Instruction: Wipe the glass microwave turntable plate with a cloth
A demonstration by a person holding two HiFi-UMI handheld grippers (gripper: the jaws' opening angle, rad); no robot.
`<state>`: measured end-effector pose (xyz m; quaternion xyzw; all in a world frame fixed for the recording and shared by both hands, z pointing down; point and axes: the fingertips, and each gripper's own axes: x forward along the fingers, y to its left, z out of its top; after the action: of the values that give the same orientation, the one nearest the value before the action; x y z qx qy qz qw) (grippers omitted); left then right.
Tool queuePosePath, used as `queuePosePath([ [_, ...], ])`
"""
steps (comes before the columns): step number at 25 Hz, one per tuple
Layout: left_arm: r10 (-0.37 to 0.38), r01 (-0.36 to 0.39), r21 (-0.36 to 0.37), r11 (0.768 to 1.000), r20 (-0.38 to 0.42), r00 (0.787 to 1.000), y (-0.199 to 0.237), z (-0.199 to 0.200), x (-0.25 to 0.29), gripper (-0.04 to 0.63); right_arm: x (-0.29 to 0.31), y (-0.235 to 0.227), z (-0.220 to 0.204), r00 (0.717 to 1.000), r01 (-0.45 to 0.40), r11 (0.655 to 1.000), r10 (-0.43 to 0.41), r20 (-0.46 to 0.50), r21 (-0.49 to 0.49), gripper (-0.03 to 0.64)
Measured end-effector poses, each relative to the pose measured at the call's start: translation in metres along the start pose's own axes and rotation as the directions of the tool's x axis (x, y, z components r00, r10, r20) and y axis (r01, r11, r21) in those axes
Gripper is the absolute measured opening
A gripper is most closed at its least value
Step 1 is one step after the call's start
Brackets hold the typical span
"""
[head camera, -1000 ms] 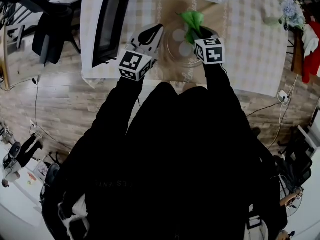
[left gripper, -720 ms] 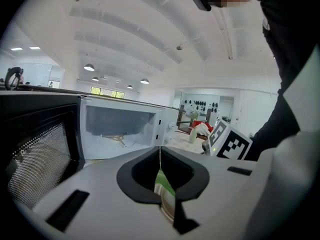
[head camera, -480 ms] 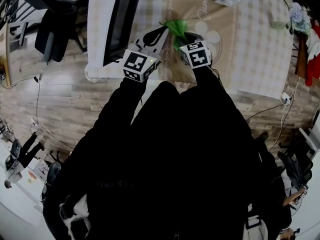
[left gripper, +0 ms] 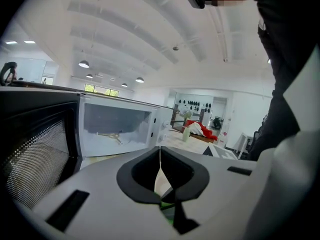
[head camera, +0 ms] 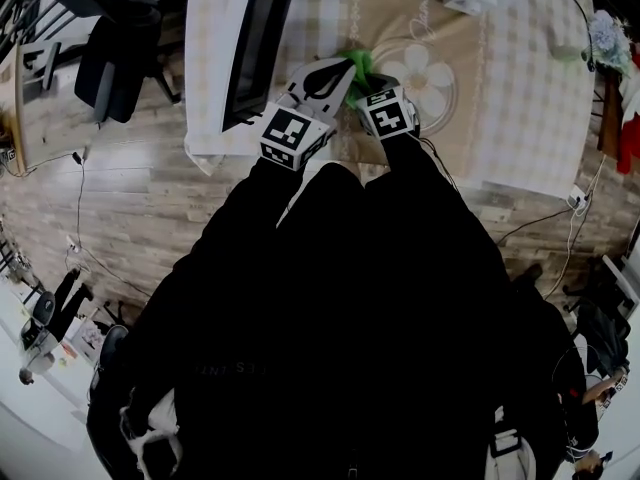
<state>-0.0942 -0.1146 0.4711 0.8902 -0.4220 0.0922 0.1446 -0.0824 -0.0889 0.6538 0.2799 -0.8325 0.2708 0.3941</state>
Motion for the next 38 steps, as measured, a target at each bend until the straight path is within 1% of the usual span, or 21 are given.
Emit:
queuePosePath([
  [8,-0.019,0.019,-0.006,1.000,-0.006,1.000,-0.001,-0.002,0.002,0.021,-0.001,-0.006,-0.002,1.000,0.008,1.000,-0.008,-0.005,0.015,0.107],
  [15,-0.013,0.013,-0.012,1.000,-0.005,1.000,-0.007,0.002,0.007,0.021,-0.012,-0.020,-0.010,0.999,0.031,0.999,-0.031,-0.014,0.012,0.107],
  [21,-0.020,0.020,-0.019,1.000,-0.018,1.000,-0.025,-0.006,0.018,0.021,-0.024,-0.045,-0.022,0.999,0.052,0.998,-0.052,0.001,0.039,0.107],
  [25,-0.026,0.025,-0.032,0.999,-0.028,0.999,-0.036,-0.012,0.026,0.021,-0.034,-0.061,-0.031,0.997,0.076,0.996,-0.076,-0.001,0.035,0.107],
  [38,-0.066,0.066,-0.005,0.998,-0.046,0.997,-0.066,-0.008,0.057,0.021,-0.069,-0.120,-0.065,0.988,0.152,0.984,-0.152,-0.009,0.097,0.107],
])
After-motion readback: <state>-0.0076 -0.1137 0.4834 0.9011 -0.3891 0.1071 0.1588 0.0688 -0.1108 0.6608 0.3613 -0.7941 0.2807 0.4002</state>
